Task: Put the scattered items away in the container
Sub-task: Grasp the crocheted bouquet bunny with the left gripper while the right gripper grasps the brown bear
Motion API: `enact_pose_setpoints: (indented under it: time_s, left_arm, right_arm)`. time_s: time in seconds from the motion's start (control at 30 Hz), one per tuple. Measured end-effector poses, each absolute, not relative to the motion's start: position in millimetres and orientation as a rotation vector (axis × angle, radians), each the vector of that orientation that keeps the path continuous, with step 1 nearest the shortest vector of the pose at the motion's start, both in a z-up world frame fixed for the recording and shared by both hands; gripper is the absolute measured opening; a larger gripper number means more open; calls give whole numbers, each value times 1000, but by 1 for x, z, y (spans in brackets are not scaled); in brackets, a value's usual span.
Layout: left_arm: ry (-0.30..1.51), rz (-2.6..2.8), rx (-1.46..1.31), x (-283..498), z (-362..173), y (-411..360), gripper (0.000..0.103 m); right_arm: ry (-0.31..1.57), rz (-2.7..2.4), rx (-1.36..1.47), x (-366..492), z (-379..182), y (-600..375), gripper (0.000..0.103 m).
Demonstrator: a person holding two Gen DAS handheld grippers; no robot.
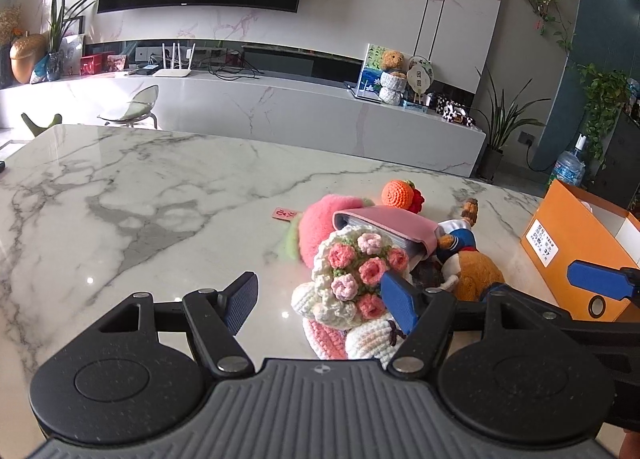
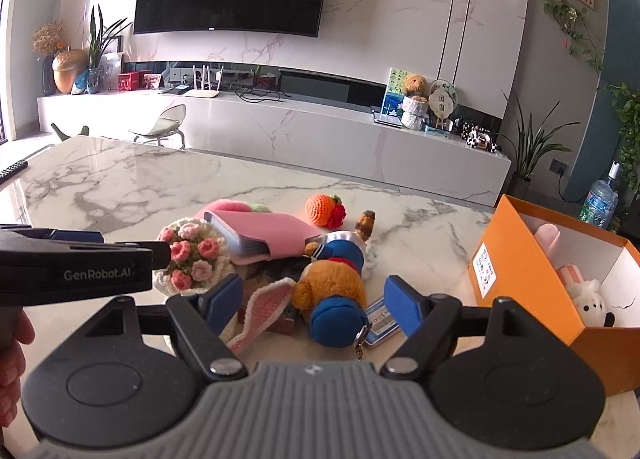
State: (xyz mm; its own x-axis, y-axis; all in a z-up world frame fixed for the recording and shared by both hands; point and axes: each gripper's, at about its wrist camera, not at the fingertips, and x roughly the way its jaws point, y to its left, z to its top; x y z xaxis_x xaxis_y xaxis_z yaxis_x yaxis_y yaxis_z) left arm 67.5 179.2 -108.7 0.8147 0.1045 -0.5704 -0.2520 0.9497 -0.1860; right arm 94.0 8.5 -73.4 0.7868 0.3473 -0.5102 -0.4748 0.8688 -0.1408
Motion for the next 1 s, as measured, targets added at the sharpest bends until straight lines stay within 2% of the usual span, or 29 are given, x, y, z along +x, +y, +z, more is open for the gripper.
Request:
enact_pose_setpoints:
  time_s: [0.07,0.17,0.37,0.5,0.57,0.73,0.87,1.0]
  left_arm:
    - [603,186,-271,73,-116,178,81]
    - [608,183,-306,80,-125,180,89]
    - [609,146,-457,85,-138,193,94]
    - [628,104,-540,90,-148,196,94]
    - [625,96,-541,92,-150,195,94]
    - [621,95,-544,95,-155,191,95]
    - [619,99,-540,96,-156,188,95]
    - [628,94,-551,96,-154,187,90]
  right_arm:
    - [504,444,-273,101,-79,10,79]
    - [524,434,-277,114,-87,11,78]
    - [579,421,-227,140,-100,4,78]
    - [625,440,-197,157,-109,2,77]
    - [637,446,-198,163,-114,5,70]
    - [665,456,-202,173,-124,11,70]
    - [668,457,-211,174,-128,14,61]
    - [666,454,-233,173,-126,16,56]
